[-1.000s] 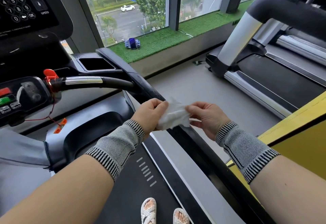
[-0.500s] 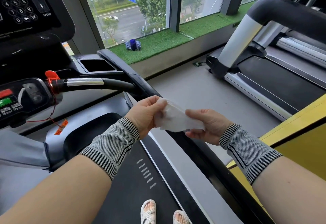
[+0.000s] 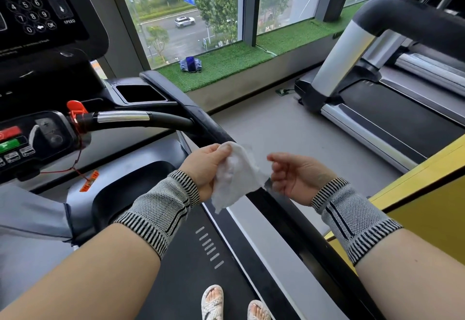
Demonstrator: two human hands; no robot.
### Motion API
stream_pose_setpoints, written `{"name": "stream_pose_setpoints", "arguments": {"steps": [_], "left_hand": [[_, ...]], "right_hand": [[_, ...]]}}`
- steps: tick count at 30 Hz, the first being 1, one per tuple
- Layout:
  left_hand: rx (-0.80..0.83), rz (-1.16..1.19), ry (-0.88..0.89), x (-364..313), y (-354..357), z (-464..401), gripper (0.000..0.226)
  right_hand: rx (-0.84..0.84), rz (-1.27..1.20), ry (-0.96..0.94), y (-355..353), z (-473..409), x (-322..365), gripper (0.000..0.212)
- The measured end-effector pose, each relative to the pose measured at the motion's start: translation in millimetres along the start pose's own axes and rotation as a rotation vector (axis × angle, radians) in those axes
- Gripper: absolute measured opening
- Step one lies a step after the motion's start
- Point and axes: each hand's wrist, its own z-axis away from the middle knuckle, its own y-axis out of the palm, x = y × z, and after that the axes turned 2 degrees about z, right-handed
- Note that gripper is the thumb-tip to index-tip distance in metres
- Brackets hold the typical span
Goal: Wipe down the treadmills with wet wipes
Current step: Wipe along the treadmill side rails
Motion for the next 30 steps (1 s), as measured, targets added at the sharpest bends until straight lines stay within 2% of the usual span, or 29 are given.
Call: {"name": "stream_pose_setpoints", "arguments": {"steps": [2, 3, 6, 8, 9, 12, 16, 19, 21, 23, 25, 27, 30], "left_hand": [[0.019, 0.008, -0.021, 0.5, -1.5, 0.4, 0.017], [0.032, 0.028, -0.029, 1.0, -1.3, 0.7, 0.017], [0.055, 0.111, -0.022, 1.2, 3.4, 1.9, 0.019], [0.045, 0.141, -0.008, 0.7, 6.0, 1.9, 0.02], [0.042, 0.145, -0.007, 0.3, 6.5, 2.4, 0.021], [0.016, 0.048, 0.002, 0.9, 3.6, 1.9, 0.023], [-0.021, -0.101, -0.014, 3.4, 2.3, 4.3, 0.026], [-0.01, -0.091, -0.033, 4.9, 4.8, 6.4, 0.031], [0.012, 0.016, -0.063, 3.5, 6.7, 7.1, 0.035], [0.033, 0.104, -0.095, 0.1, 4.6, 7.1, 0.032], [0.077, 0.165, -0.108, -3.8, 0.2, 7.0, 0.022], [0.149, 0.219, -0.125, -7.9, -2.0, 9.8, 0.021], [0.183, 0.171, -0.116, -8.8, -2.4, 7.7, 0.037]], "right_hand": [[-0.087, -0.154, -0.082, -4.0, -3.7, 3.0, 0.006], [-0.125, -0.187, -0.097, -5.2, -6.1, 2.5, 0.011], [-0.141, -0.043, 0.083, -2.0, -8.2, -9.2, 0.051], [-0.063, 0.074, 0.195, 1.7, -6.6, -20.6, 0.065], [-0.02, 0.1, 0.205, 4.0, -5.6, -23.8, 0.06], [-0.017, 0.083, 0.096, 10.7, -5.1, -20.0, 0.022], [-0.126, -0.043, -0.037, 10.3, -13.2, -8.1, 0.009], [-0.146, -0.233, -0.092, 11.1, -16.6, -6.5, 0.022], [-0.098, -0.286, -0.064, 10.5, -16.9, -11.6, 0.04], [-0.036, -0.172, 0.06, 9.3, -16.7, -23.9, 0.065], [-0.026, -0.021, 0.188, 7.5, -17.1, -36.9, 0.08], [0.007, 0.051, 0.258, 7.3, -16.7, -43.1, 0.089], [0.076, 0.02, 0.233, 13.0, -13.9, -39.3, 0.09]]}}
